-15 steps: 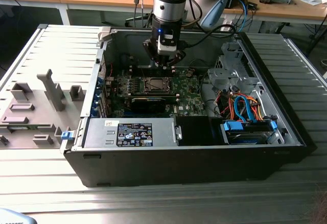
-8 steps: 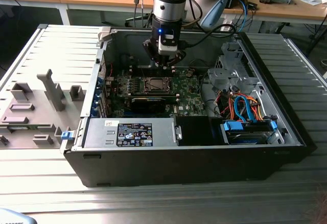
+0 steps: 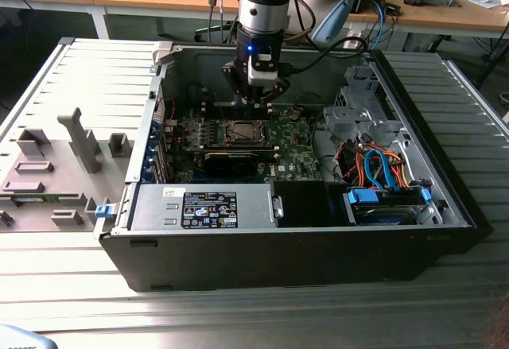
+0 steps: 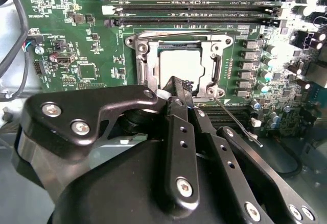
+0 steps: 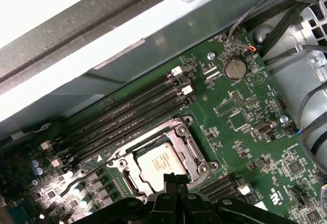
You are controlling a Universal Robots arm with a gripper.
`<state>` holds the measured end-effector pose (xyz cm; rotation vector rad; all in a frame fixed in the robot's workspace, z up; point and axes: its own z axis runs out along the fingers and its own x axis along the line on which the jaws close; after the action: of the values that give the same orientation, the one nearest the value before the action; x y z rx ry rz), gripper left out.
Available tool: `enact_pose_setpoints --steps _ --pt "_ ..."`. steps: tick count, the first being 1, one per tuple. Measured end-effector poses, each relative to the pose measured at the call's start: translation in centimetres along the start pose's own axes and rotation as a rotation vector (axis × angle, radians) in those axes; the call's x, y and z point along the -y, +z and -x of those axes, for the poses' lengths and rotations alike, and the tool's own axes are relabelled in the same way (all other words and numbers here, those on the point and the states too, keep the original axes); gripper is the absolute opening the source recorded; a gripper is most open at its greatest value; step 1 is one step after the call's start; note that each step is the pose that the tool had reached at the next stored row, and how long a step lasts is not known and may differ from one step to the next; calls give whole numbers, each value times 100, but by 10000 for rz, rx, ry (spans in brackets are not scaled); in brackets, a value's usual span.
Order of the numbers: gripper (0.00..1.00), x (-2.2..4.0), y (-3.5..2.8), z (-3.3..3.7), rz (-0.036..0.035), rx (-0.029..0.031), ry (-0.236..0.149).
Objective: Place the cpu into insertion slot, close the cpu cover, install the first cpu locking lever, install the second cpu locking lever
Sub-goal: 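Install the first cpu locking lever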
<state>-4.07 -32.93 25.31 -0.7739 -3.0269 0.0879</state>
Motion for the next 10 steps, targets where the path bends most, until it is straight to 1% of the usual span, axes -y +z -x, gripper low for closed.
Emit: enact_pose_setpoints --steps 10 --pt "11 0 0 0 -1 17 -305"
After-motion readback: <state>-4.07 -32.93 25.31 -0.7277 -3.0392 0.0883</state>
